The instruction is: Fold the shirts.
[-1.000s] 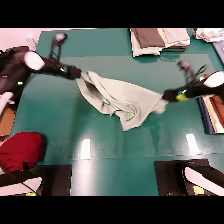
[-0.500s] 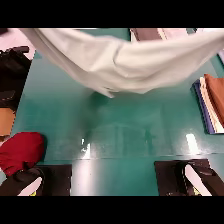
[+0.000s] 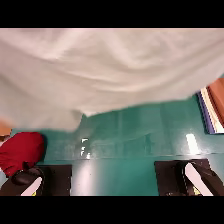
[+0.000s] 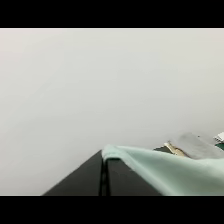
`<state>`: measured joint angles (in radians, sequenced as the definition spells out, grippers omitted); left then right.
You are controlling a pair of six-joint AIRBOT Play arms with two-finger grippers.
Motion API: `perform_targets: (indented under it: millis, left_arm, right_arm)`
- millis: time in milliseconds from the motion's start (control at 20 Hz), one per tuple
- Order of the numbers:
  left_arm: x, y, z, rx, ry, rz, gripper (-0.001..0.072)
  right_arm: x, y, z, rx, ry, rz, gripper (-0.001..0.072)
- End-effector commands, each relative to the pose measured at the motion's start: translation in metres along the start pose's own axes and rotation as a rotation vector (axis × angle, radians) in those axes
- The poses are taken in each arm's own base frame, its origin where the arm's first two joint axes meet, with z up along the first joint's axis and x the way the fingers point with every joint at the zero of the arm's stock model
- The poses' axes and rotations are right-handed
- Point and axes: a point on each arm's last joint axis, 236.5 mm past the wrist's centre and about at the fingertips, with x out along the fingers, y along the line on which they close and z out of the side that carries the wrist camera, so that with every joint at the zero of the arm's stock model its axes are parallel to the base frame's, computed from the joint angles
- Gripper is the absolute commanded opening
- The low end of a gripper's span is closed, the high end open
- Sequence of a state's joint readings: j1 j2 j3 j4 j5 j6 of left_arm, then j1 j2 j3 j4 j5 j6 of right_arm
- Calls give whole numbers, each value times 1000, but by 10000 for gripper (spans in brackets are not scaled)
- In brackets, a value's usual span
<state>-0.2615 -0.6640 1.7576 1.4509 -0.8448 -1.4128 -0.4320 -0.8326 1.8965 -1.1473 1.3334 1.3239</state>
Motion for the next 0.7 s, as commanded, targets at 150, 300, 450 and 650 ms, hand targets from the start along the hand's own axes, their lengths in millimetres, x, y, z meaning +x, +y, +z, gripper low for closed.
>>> perform_targets:
  millis: [150,300,450,650]
  left_arm:
    - [82,19,-218,-1,640,59,24]
    - [122,10,-369,-41,925,45,24]
    - [145,3,-483,-83,1088,50,24]
    - [144,-3,-566,-84,1223,39,39]
  right_arm:
    - [89,-17,-101,145,402,85,20]
    - [151,6,-202,215,688,196,21]
    - [205,21,-298,212,888,210,21]
    - [248,47,-351,221,967,254,23]
